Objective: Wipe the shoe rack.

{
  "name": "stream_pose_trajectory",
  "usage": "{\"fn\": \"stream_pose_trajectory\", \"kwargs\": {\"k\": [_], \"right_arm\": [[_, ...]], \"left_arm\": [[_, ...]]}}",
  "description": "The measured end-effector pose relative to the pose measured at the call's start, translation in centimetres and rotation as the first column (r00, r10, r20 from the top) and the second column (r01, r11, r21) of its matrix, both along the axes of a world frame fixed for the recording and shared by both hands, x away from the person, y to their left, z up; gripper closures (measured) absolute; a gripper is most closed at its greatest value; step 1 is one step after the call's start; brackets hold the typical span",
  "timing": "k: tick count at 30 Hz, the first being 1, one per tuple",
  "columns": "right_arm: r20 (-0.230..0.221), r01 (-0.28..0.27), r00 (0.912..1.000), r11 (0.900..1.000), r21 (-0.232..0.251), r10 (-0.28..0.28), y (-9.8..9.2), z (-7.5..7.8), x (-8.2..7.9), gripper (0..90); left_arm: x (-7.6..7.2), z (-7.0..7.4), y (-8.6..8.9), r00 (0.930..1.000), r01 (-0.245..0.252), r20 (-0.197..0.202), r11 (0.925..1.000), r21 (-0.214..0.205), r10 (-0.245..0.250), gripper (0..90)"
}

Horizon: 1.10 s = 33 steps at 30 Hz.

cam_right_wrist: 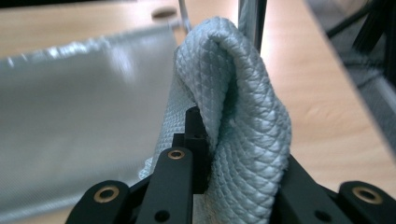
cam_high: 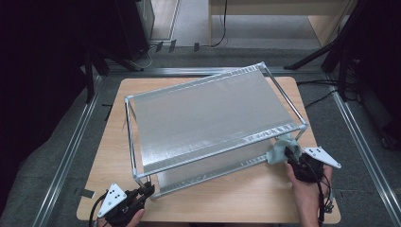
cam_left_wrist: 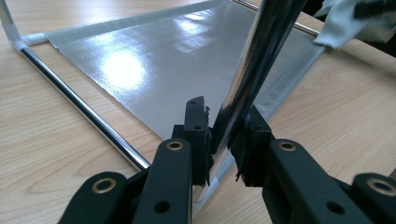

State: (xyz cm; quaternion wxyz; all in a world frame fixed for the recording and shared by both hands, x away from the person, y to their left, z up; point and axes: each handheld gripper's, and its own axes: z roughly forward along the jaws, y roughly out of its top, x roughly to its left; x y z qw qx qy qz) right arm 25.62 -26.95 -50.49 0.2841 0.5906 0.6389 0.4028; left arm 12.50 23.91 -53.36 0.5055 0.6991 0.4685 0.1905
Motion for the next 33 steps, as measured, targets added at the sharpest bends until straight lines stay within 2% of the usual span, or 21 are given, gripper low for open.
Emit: {"fn": "stream_pose_trajectory", "kwargs": {"k": [3, 7, 10, 13, 17, 21, 22, 23, 27, 29, 31, 33], "right_arm": [[0.077, 0.002, 0.9970, 0.9999, 0.014, -0.004, -0.1, 1.9, -0.7, 80.2], [0.169, -0.013, 0.9855, 0.9984, 0.055, 0.003, -0.3, 4.5, -2.1, 80.1], [0.190, -0.013, 0.9818, 0.9983, 0.056, 0.002, -0.9, 5.9, -3.0, 80.0], [0.214, 0.032, 0.9757, 0.9959, 0.084, -0.050, -1.7, 6.4, -3.8, 80.3], [0.267, 0.045, 0.9620, 0.9977, 0.050, -0.057, -1.4, 7.7, -4.4, 80.5], [0.331, 0.038, 0.9427, 0.9988, 0.031, -0.046, -0.4, 9.7, -4.6, 80.6], [0.355, 0.034, 0.9340, 0.9990, 0.028, -0.042, -0.1, 10.3, -4.5, 80.7], [0.366, 0.031, 0.9299, 0.9992, 0.024, -0.038, 0.1, 10.7, -4.4, 80.7], [0.397, 0.001, 0.9177, 1.0000, -0.003, 0.000, 1.6, 12.3, -3.0, 80.7], [0.380, -0.021, 0.9242, 0.9993, -0.032, 0.032, 2.4, 12.5, -1.7, 80.6], [0.330, -0.038, 0.9427, 0.9984, -0.043, 0.050, 3.2, 11.8, -0.3, 80.6], [0.291, -0.061, 0.9541, 0.9973, -0.041, 0.071, 3.8, 11.0, 0.4, 80.6]], "left_arm": [[0.0, 0.0, -0.1, 1.0000, 0.002, 0.002, 1.0000, -0.002, -0.002, 76.9], [0.0, 0.0, -0.1, 1.0000, 0.003, 0.002, 1.0000, -0.002, -0.003, 76.9], [0.0, 0.0, -0.1, 1.0000, 0.002, 0.001, 1.0000, -0.002, -0.002, 76.9], [0.1, 0.0, -0.1, 1.0000, 0.002, -0.001, 1.0000, 0.001, -0.002, 76.9], [0.1, 0.0, -0.1, 1.0000, 0.004, 0.000, 1.0000, 0.002, -0.004, 77.0], [0.1, 0.0, 0.0, 1.0000, 0.007, 0.000, 1.0000, 0.000, -0.007, 76.9], [0.1, 0.0, 0.0, 1.0000, 0.007, 0.001, 1.0000, 0.002, -0.007, 77.0], [0.1, 0.0, 0.0, 1.0000, 0.009, 0.001, 1.0000, 0.001, -0.009, 77.0], [0.1, 0.0, 0.0, 1.0000, 0.010, 0.001, 1.0000, 0.000, -0.010, 77.0], [0.1, 0.0, 0.0, 0.9999, 0.011, 0.000, 0.9999, 0.000, -0.011, 77.0], [0.1, 0.0, 0.0, 0.9999, 0.011, -0.001, 0.9999, -0.001, -0.011, 77.0], [0.1, 0.0, 0.0, 0.9999, 0.011, -0.002, 0.9999, -0.004, -0.011, 77.0]]}}
